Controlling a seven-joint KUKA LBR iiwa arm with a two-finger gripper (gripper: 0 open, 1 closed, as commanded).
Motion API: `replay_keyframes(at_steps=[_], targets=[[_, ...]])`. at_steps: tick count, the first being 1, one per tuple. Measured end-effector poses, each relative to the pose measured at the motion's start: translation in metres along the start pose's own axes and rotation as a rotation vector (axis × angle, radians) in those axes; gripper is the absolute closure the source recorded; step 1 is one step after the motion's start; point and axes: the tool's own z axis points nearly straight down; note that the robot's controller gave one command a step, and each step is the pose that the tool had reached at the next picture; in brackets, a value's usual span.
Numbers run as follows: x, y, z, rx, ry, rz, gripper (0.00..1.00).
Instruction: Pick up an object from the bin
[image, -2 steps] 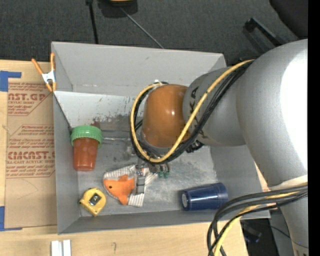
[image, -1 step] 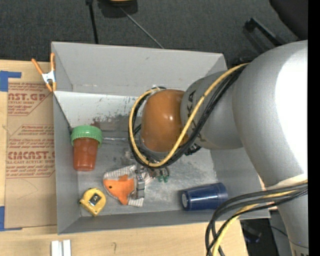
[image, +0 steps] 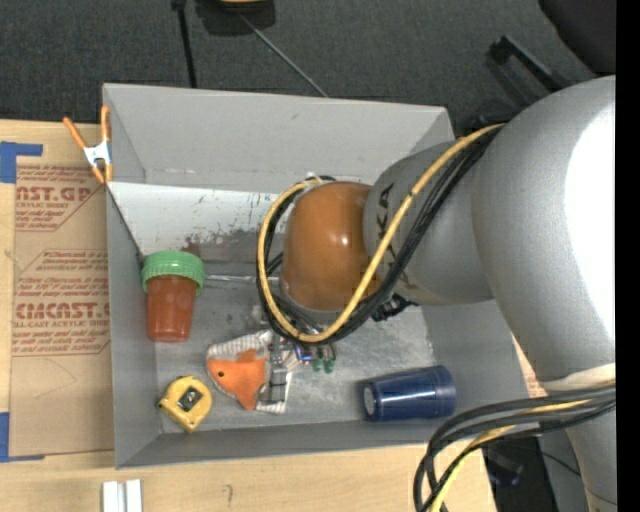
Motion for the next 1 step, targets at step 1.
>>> replay_keyframes(at_steps=[1], targets=[[-0.0013,0.0008,0.0242,0.002,-0.002,-0.056,0.0]])
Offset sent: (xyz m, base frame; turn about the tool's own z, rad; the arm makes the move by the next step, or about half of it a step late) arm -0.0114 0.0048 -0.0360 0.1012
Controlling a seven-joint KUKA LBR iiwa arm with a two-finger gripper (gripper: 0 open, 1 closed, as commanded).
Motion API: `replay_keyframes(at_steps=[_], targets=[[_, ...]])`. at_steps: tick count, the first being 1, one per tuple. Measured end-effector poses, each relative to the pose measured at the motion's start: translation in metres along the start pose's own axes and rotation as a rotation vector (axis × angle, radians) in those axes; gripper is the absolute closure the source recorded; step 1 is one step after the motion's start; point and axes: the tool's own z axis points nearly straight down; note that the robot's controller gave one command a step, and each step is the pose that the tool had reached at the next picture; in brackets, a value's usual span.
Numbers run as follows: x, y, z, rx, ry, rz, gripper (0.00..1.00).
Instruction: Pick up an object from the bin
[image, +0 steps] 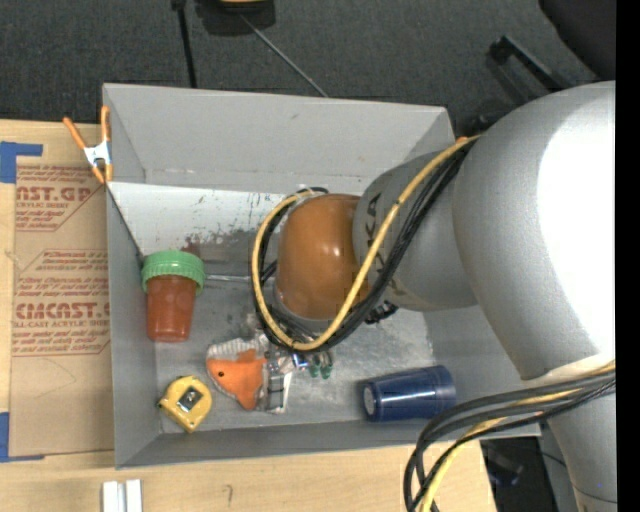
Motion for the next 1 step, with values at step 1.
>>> replay_keyframes(at_steps=[1], targets=[[0.0109,0.0063,0.011,-0.003,-0.003,0.157,1.0]])
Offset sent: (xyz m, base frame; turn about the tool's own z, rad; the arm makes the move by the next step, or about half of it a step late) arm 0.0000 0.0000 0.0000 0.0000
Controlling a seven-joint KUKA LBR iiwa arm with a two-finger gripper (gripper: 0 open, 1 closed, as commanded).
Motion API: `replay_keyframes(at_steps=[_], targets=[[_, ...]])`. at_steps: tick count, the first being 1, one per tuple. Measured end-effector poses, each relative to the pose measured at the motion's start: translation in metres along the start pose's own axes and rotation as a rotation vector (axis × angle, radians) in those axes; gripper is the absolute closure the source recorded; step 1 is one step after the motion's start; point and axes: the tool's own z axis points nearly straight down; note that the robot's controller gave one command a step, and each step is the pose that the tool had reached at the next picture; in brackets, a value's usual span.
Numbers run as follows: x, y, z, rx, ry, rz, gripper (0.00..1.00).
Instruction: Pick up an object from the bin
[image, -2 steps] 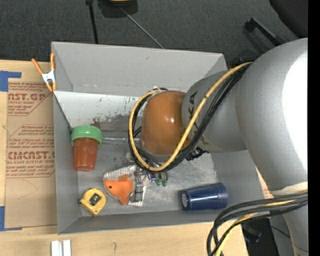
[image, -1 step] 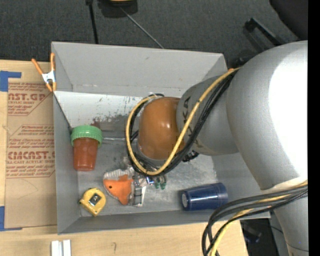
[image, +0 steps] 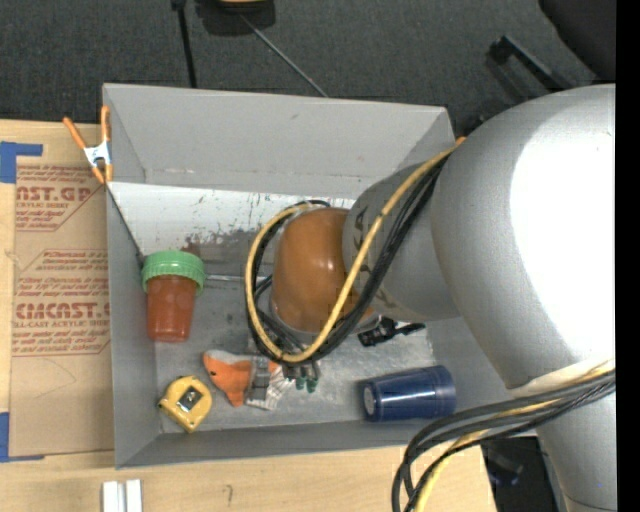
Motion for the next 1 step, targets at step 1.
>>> replay_keyframes(at_steps=[1], targets=[[0.0,0.0,0.0,0.0,0.0,0.0,1.0]])
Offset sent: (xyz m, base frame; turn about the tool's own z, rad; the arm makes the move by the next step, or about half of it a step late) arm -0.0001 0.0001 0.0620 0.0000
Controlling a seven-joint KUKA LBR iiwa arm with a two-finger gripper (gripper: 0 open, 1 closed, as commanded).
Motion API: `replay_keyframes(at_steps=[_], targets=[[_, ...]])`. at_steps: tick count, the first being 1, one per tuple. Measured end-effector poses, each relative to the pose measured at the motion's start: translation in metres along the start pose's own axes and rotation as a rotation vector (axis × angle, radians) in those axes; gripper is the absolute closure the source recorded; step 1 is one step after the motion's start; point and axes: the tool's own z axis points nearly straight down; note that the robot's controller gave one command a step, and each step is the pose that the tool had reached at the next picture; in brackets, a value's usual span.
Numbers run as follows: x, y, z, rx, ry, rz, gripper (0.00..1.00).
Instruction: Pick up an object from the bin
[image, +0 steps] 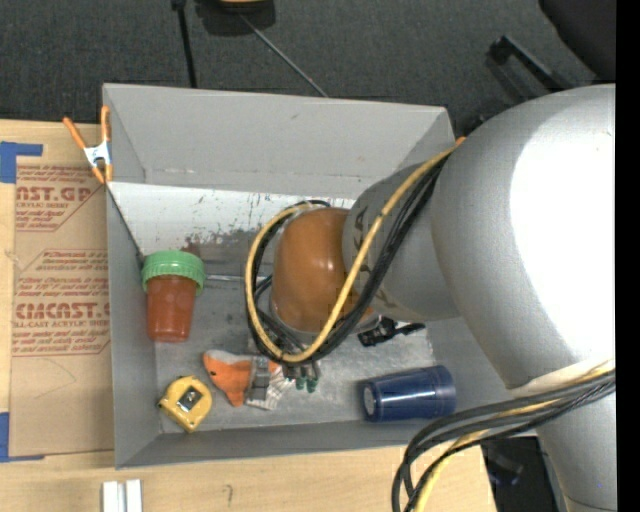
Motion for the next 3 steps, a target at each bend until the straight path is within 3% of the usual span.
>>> replay_keyframes(at_steps=[2,3], targets=[[0.003,-0.001,-0.023,0.003,0.011,0.0,1.0],[0.002,0.0,-0.04,0.002,0.006,0.0,1.0]])
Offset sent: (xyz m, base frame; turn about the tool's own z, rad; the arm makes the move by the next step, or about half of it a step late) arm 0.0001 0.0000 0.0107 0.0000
